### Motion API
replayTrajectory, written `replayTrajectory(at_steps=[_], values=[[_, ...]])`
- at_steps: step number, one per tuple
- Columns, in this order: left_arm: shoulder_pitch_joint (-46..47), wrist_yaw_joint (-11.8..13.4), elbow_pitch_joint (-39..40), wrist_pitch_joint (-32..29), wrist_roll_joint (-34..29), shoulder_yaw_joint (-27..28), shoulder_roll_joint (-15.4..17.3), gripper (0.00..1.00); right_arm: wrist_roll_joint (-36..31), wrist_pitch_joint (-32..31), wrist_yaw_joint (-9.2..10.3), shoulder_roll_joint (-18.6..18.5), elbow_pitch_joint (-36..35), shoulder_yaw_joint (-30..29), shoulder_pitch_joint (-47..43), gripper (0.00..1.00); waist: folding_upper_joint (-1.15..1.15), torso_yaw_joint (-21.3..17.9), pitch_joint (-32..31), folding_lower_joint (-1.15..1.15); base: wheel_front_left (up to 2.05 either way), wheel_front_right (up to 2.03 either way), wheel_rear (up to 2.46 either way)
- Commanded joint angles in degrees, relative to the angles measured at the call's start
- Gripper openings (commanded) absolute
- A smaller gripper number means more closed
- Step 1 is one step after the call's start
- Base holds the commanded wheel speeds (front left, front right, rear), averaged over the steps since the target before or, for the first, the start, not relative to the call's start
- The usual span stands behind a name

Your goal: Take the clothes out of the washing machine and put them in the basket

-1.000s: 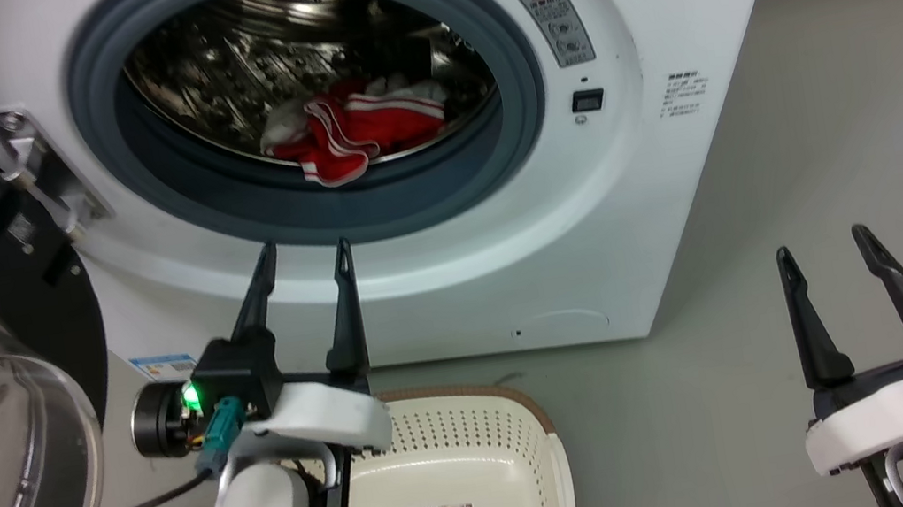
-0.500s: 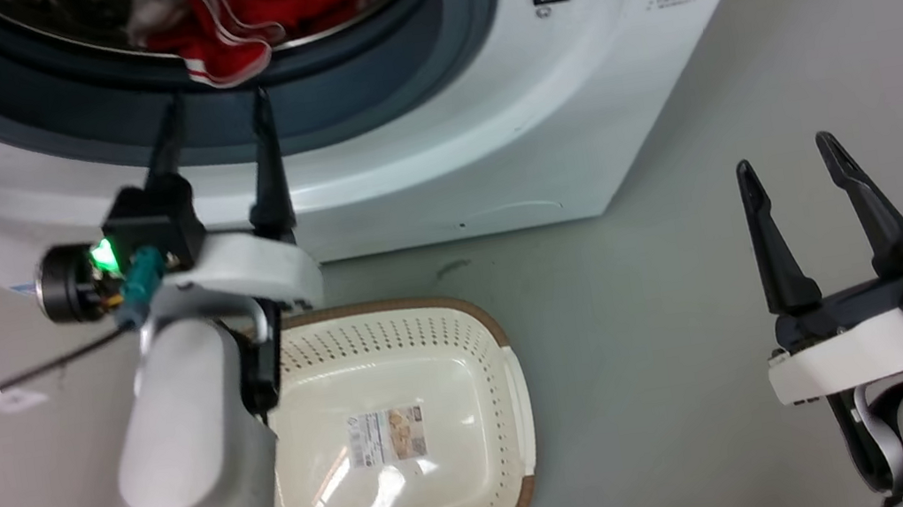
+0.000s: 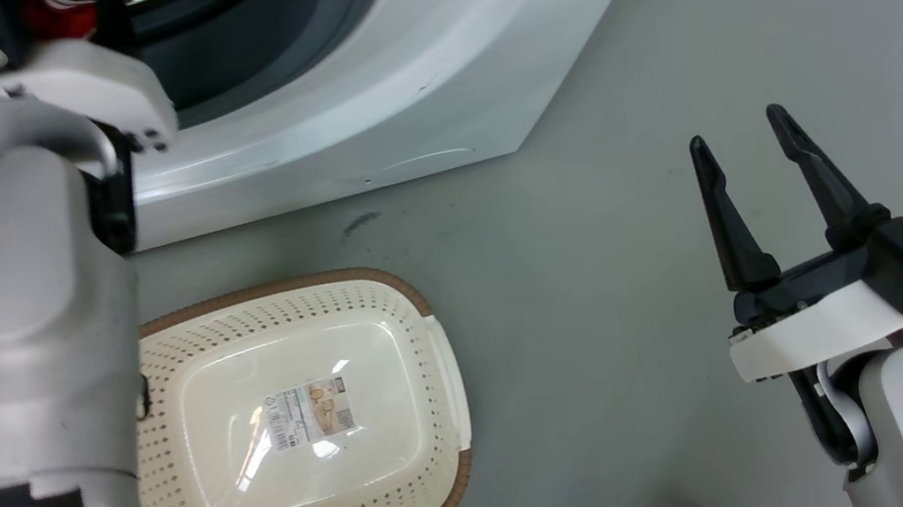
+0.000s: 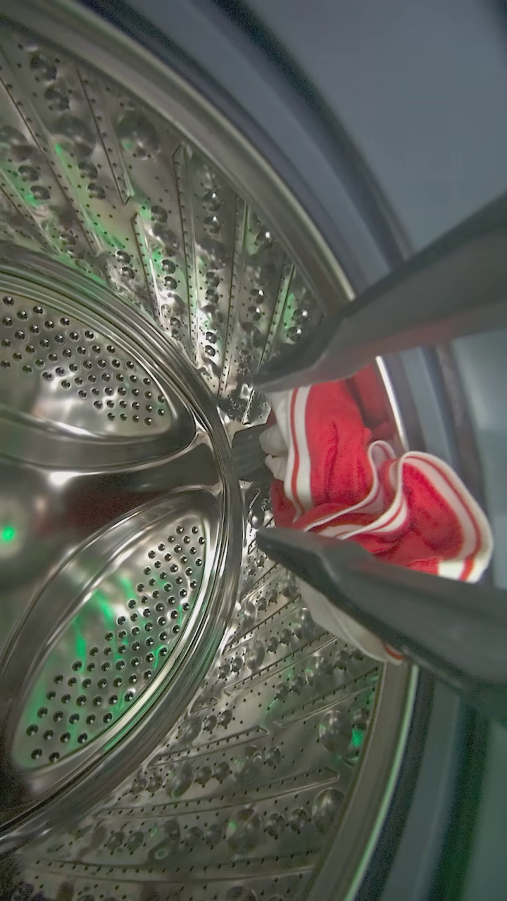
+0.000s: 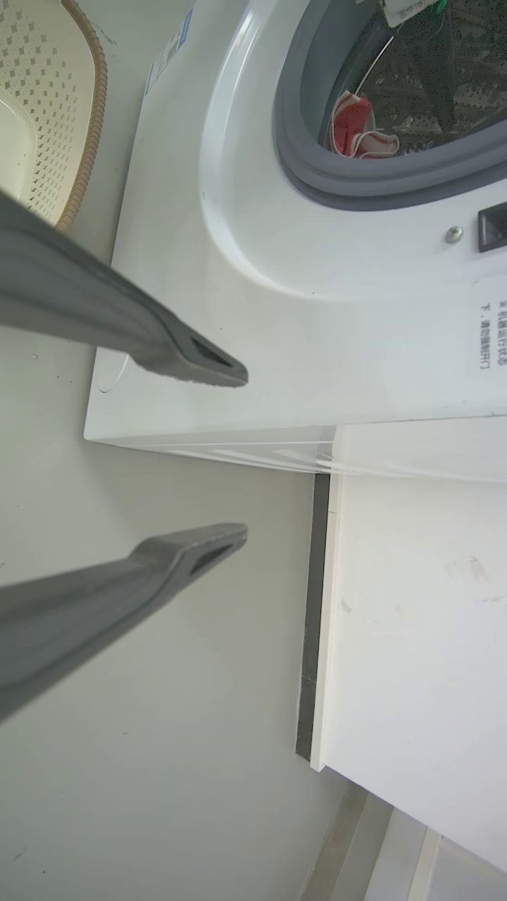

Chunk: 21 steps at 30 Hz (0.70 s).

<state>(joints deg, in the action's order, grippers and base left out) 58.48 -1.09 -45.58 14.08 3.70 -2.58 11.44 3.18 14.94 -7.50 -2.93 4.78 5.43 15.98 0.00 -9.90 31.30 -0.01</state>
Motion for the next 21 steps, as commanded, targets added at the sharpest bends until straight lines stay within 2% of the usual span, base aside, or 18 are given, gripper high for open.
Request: replayTrajectory(at_steps=[1, 8, 16, 21], values=[[1.6, -0.3, -1.0, -0.4, 0.0, 0.2, 0.4, 1.00, 0.4, 0.3, 0.03, 0.1, 0.3, 0.3, 1.0, 1.00, 0.00, -1.1, 0.9, 0.01, 0.00, 0.00, 0.00], [11.9, -2.0, -11.2, -7.3, 0.3, -0.2, 4.2, 1.00, 2.9, 0.3, 0.03, 0.1, 0.2, 2.0, 2.2, 1.00, 0.00, -4.1, 3.0, 0.01, 0.00, 0.00, 0.00], [19.4, -4.0, -21.1, -21.5, 1.1, -0.9, 7.1, 1.00, 4.7, 0.3, 0.03, 0.1, 0.4, 3.9, 3.2, 1.00, 0.00, -6.7, 4.8, 0.01, 0.00, 0.00, 0.00], [22.3, -3.7, -24.7, -29.2, 0.4, -2.2, 8.6, 1.00, 5.7, 0.3, 0.03, 0.1, 0.7, 4.7, 3.3, 1.00, 0.00, -7.8, 5.8, 0.01, 0.00, 0.00, 0.00]])
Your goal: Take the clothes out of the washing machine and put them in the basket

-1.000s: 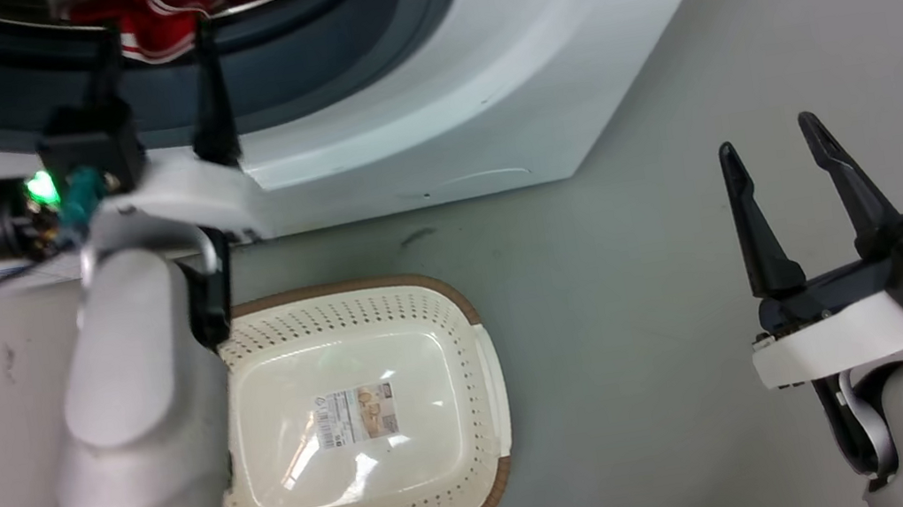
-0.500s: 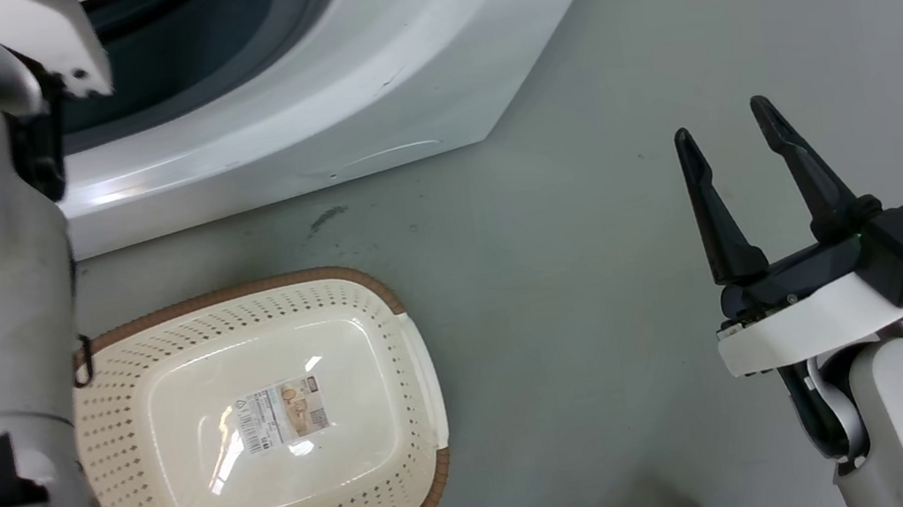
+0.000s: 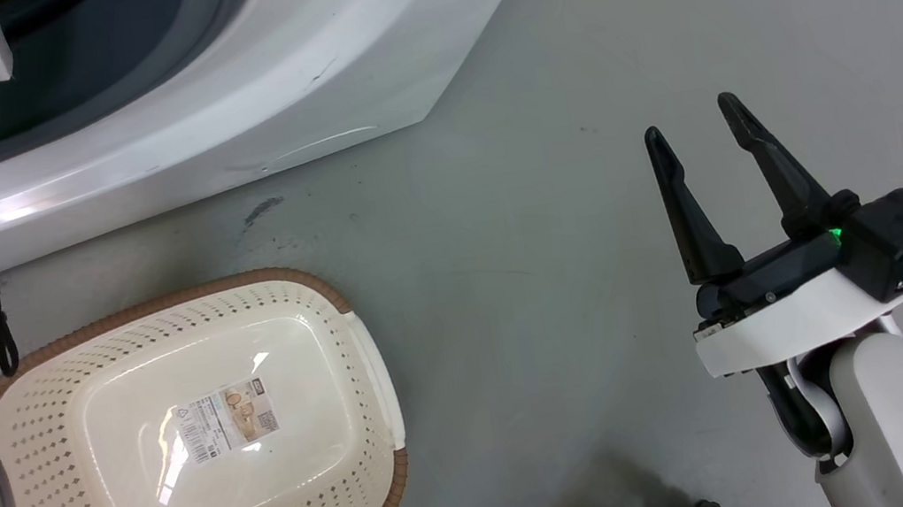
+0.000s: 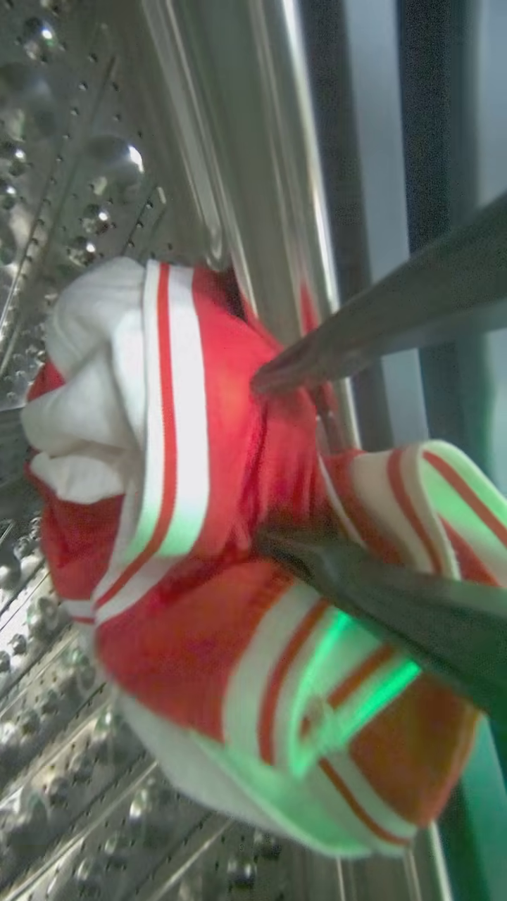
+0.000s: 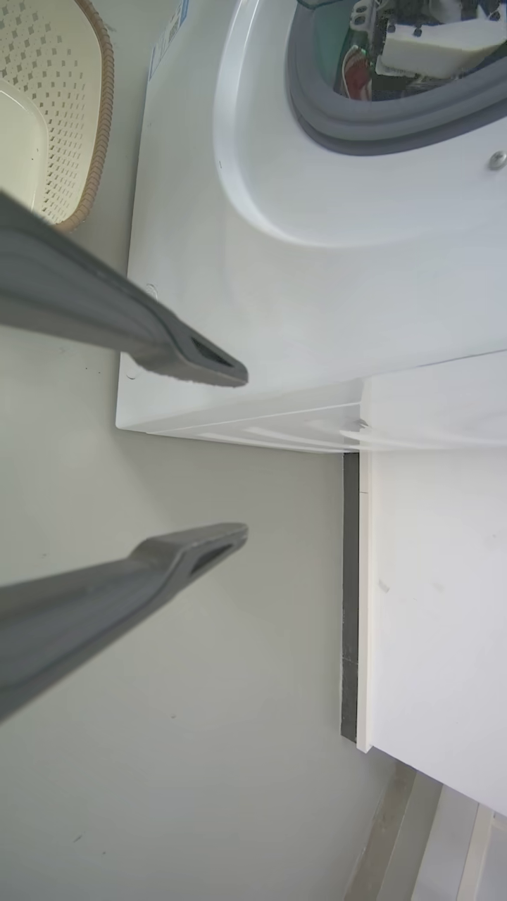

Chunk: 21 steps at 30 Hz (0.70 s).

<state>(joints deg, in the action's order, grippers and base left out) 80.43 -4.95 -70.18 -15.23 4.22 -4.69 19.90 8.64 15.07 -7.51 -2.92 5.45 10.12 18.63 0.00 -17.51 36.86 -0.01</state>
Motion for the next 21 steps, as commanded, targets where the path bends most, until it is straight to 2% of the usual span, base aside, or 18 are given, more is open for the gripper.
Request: replayTrajectory(at_steps=[1, 7, 8, 9, 10, 16, 21], values=[[0.9, 0.3, -0.7, -1.8, -0.3, -0.4, 0.5, 1.00, 0.6, 0.1, 0.04, 0.1, 0.2, 0.2, 0.8, 1.00, 0.00, -0.4, 0.4, 0.01, 0.00, 0.00, 0.00], [2.7, 0.9, -2.6, -11.3, -1.5, -2.2, 1.7, 1.00, 1.5, 0.1, 0.04, 0.1, 0.4, 0.9, 1.4, 1.00, 0.00, -1.6, 1.5, 0.01, 0.00, 0.00, 0.00], [3.0, 1.0, -2.8, -12.4, -1.6, -2.4, 1.9, 0.47, 1.6, 0.1, 0.04, 0.1, 0.4, 1.1, 1.4, 1.00, 0.00, -1.8, 1.6, 0.01, 0.00, 0.00, 0.00], [3.1, 1.3, -2.9, -13.6, -1.7, -2.6, 2.0, 0.18, 1.6, 0.1, 0.04, 0.1, 0.5, 1.2, 1.4, 1.00, 0.00, -1.9, 1.6, 0.01, 0.00, 0.00, 0.00], [3.3, 1.5, -3.1, -14.6, -1.7, -2.8, 2.1, 0.00, 1.7, 0.1, 0.03, 0.1, 0.6, 1.2, 1.4, 1.00, 0.00, -2.1, 1.7, 0.01, 0.00, 0.00, 0.00], [3.2, 2.4, -2.6, -14.7, -1.4, -3.3, 2.3, 0.00, 2.1, 0.1, 0.04, 0.1, 1.0, 1.2, 1.7, 1.00, 0.00, -2.4, 1.3, 0.01, 0.00, 0.00, 0.00], [0.9, 3.1, 0.5, -6.5, -0.6, -3.2, 2.1, 0.00, 1.7, 0.1, 0.04, 0.1, 1.9, 0.9, 1.5, 1.00, 0.00, -1.9, -0.6, 0.01, 0.00, 0.00, 0.00]])
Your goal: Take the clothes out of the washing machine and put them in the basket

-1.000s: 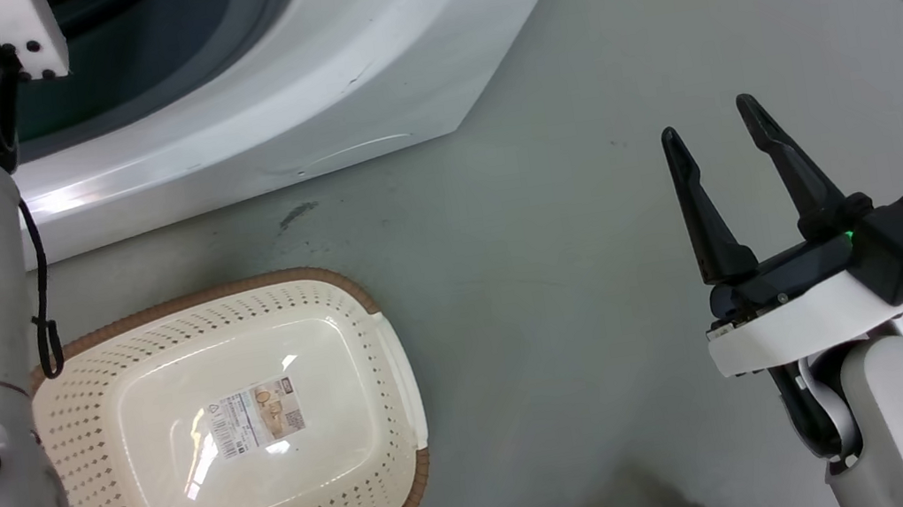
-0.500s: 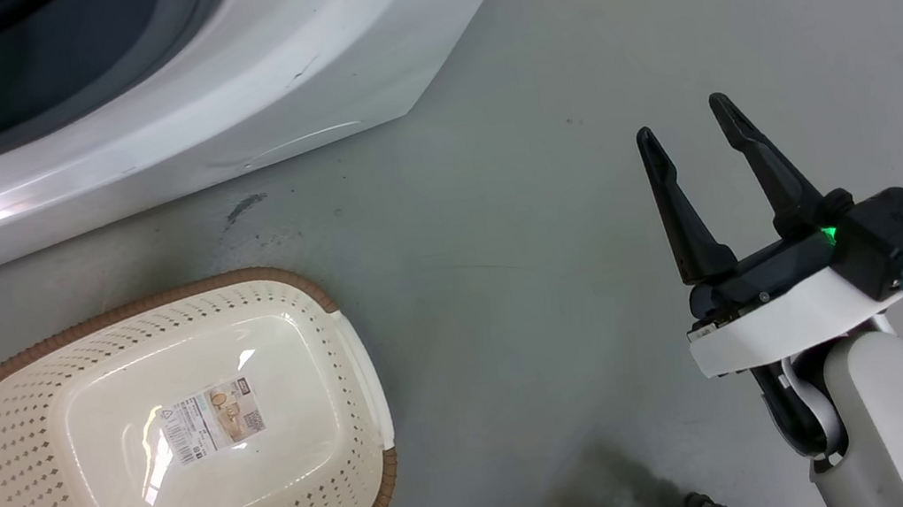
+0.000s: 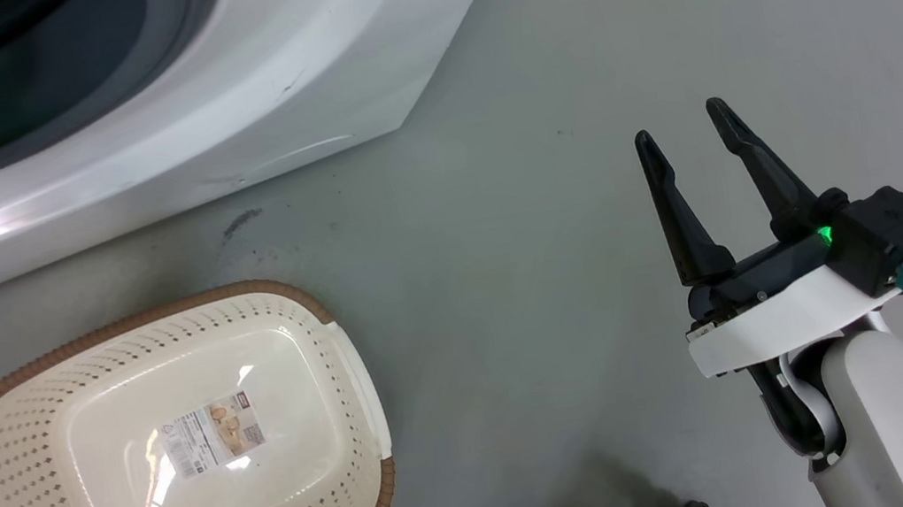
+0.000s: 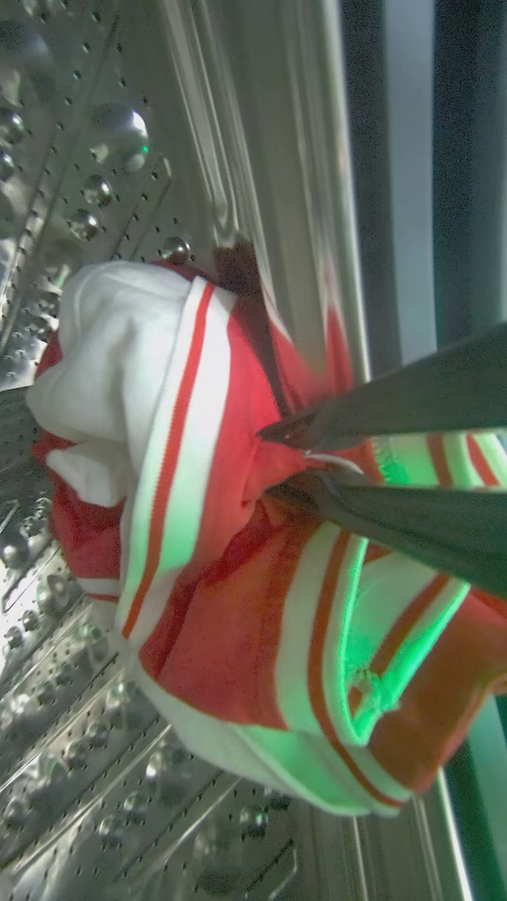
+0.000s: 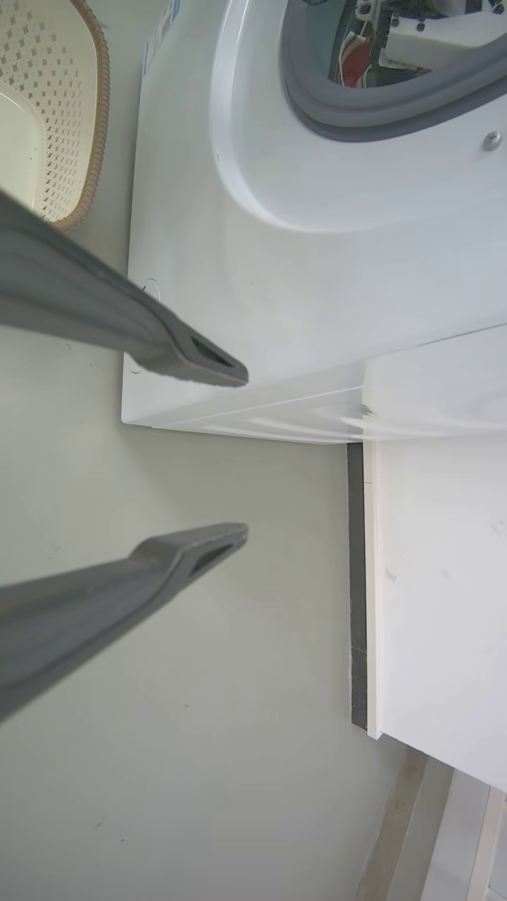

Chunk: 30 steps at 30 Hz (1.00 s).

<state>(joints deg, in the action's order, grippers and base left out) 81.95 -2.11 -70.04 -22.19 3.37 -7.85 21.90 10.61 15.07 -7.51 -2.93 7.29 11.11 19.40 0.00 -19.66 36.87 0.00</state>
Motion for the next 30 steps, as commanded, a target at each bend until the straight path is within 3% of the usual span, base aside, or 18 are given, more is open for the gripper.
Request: replayTrajectory(at_steps=[1, 8, 15, 22, 30], values=[[-1.6, 0.0, 0.8, 2.7, 0.6, 0.1, -0.1, 0.00, -0.3, 0.1, 0.04, 0.1, 0.2, -0.2, 0.6, 1.00, 0.00, 0.4, -1.2, 0.00, 0.00, 0.00, 0.00], [-9.4, 0.2, 3.4, 20.8, 3.2, 1.4, -2.9, 0.00, -2.0, 0.1, 0.04, 0.1, 1.3, -2.0, -1.2, 1.00, 0.00, 2.9, -6.9, 0.00, 0.00, 0.00, 0.00], [-15.9, 0.0, 3.2, 33.9, 5.7, 2.7, -5.1, 0.00, -3.8, 0.2, 0.04, 0.1, 2.5, -3.5, -4.0, 1.00, 0.00, 5.1, -13.4, 0.00, 0.00, 0.00, 0.00], [-23.4, -0.7, 5.8, 37.4, 8.5, 4.6, -6.4, 0.00, -4.5, 0.1, 0.04, 0.1, 3.5, -4.7, -7.3, 1.00, 0.00, 6.5, -19.8, 0.00, 0.00, 0.00, 0.00], [-35.2, -0.8, 20.7, 37.5, 9.2, 7.3, -8.3, 0.00, -5.4, -0.3, 0.04, 0.1, 3.9, -6.6, -10.9, 1.00, 0.00, 8.5, -26.2, 0.00, 0.00, 0.00, 0.00]])
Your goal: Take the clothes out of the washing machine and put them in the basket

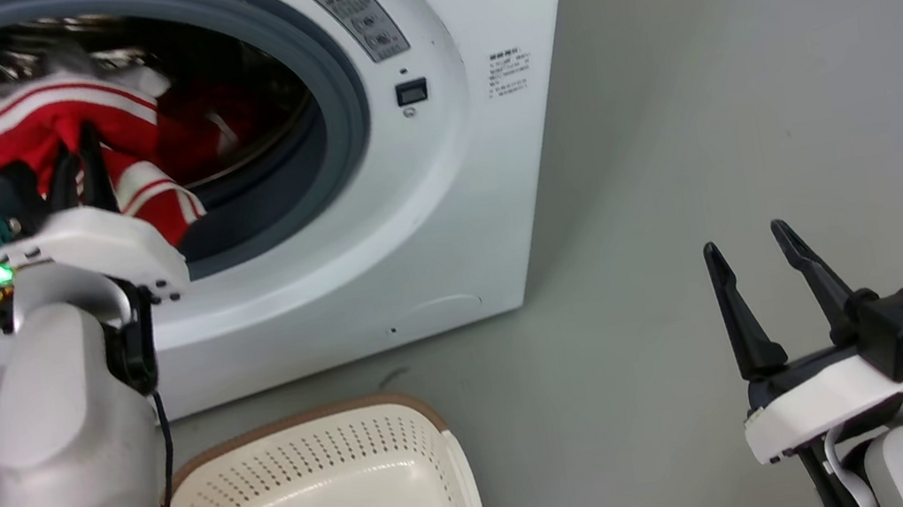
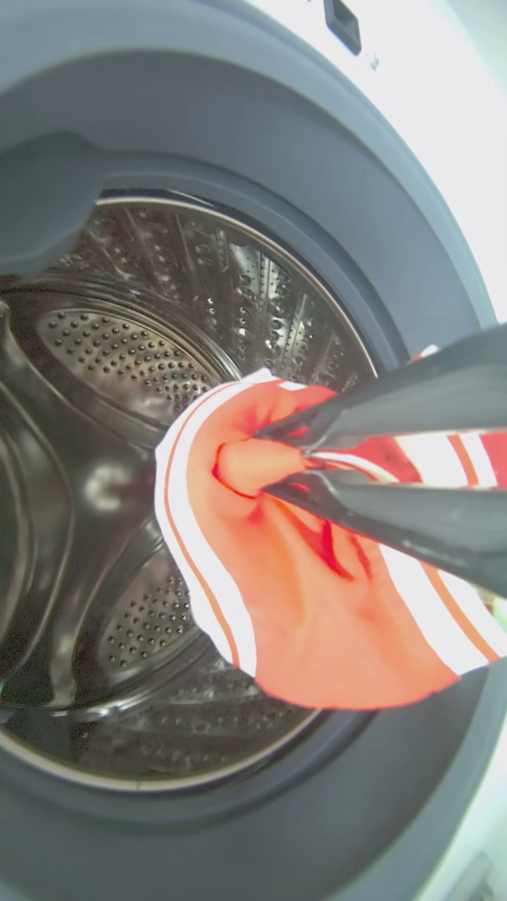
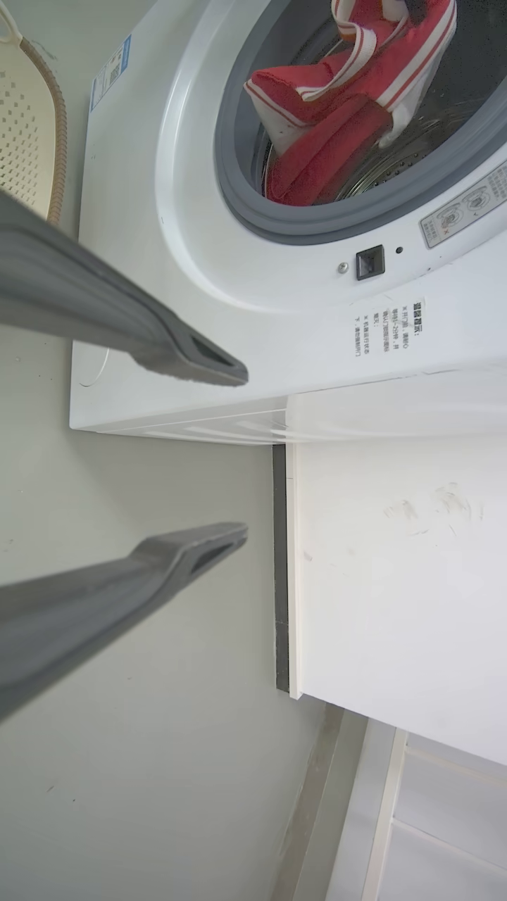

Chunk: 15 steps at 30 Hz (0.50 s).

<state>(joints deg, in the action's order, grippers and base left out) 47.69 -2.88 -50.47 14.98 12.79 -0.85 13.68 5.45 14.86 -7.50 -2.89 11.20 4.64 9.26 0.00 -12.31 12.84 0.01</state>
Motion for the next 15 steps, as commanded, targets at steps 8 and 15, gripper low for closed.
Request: replayTrajectory(at_steps=[8, 15], values=[[-13.7, 0.3, 15.6, 0.3, -0.6, 1.7, -3.5, 0.00, -0.6, -1.6, 0.03, 0.0, -1.2, -1.8, -4.3, 1.00, 0.00, 3.6, -6.9, -0.01, 0.00, 0.00, 0.00], [-23.7, 1.0, 28.2, 0.2, -1.1, 0.6, -6.5, 0.00, -0.8, -2.7, 0.03, 0.0, -2.8, -2.6, -6.6, 1.00, 0.00, 5.8, -8.8, -0.01, 0.00, 0.00, 0.00]])
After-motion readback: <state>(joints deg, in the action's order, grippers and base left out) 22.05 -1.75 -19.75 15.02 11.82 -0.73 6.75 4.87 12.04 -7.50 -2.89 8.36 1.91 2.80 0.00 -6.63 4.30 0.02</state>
